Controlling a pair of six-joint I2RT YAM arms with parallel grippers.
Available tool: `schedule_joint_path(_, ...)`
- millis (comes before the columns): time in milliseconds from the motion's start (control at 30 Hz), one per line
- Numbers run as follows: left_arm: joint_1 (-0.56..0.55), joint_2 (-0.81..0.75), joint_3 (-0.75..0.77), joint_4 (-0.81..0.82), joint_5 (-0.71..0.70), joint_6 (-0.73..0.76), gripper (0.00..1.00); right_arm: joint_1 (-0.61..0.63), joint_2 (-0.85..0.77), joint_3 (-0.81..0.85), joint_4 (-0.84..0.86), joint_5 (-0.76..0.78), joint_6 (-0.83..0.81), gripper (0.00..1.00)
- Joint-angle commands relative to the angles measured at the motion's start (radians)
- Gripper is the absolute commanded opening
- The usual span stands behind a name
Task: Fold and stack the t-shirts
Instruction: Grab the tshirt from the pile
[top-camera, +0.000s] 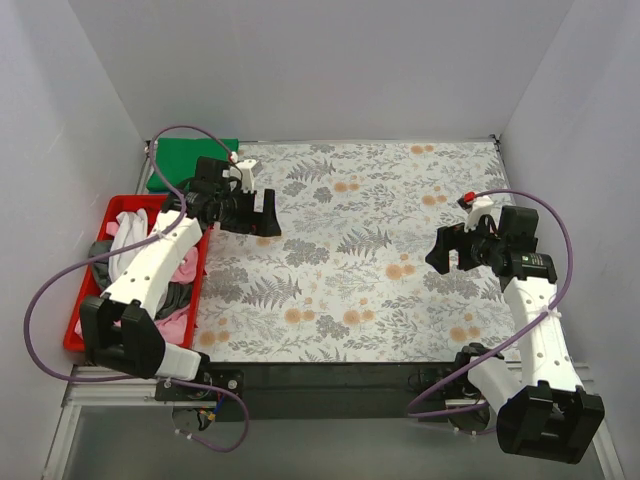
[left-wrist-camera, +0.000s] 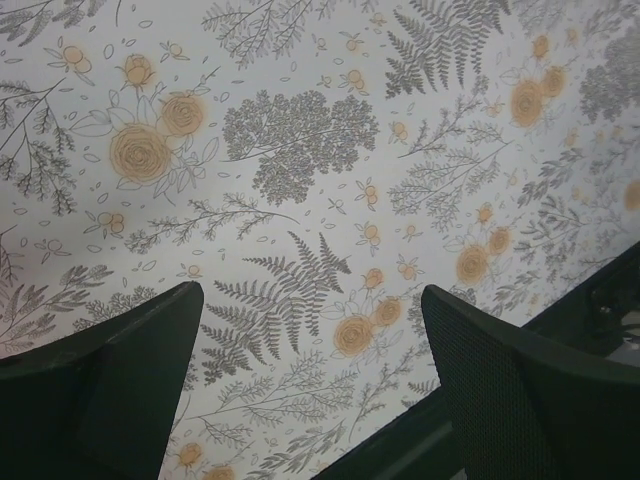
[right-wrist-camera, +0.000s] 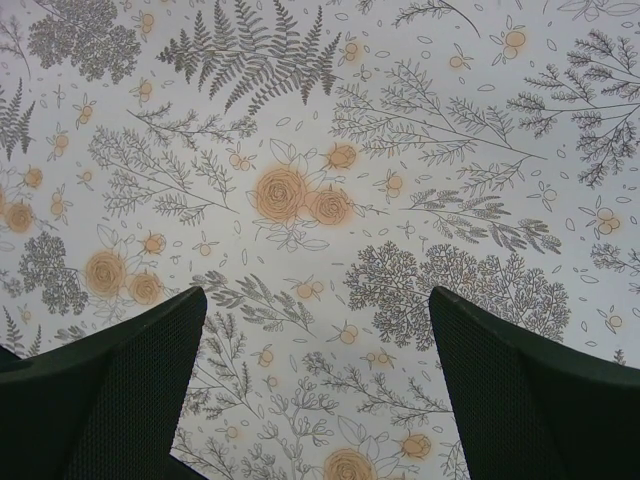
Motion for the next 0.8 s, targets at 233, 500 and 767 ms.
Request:
schedule_joint_path(233, 0.426, 0.035, 0.361, -0.276, 0.138, 0.114, 0.91, -0.003, 0.045, 0.055, 0.0, -0.032, -0.041, 0.98)
schedule_joint_path(500, 0.846, 0.079, 0.402, -0.457, 0.08, 0.315, 0.88, -0.003, 0.123, 0.112, -0.002, -0.032, -0.052, 0.98)
schedule_joint_path(767, 0.936, 0.087, 0.133, -0.288, 0.011, 0.375, 0.75, 0.001, 0.177, 0.13, -0.002, -0.043, -0.051, 0.98)
